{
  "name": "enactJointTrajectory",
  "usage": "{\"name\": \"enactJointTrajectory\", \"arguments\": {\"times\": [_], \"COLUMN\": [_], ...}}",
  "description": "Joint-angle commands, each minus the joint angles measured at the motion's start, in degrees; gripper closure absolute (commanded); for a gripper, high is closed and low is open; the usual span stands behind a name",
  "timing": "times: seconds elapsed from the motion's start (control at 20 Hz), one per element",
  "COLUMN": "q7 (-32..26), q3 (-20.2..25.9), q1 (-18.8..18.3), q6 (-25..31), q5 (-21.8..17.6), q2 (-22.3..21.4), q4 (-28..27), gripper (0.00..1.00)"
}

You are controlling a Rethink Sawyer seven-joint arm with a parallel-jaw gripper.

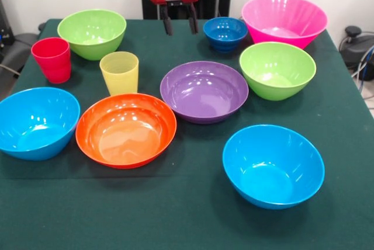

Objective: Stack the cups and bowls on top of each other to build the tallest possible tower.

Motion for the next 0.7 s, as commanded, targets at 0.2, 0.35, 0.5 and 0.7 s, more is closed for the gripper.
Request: {"name": "enactJointTrajectory", "arguments": {"times": [0.2,0.35,0.5,0.7], "q7": [1.5,1.6,0.0,-2.3], "q3": [2.6,0.5,-0.5,0.0], "q1": [2.7,2.9,1.7,-1.5], "q6": [5.7,5.9,6.7,8.4], "q5": [-2.7,-3.6,-5.4,-7.7], "q2": [-0.6,1.1,1.7,1.6], "q4": [2.8,4.0,5.4,7.2], "gripper": [0.0,0.0,0.0,0.0]}}
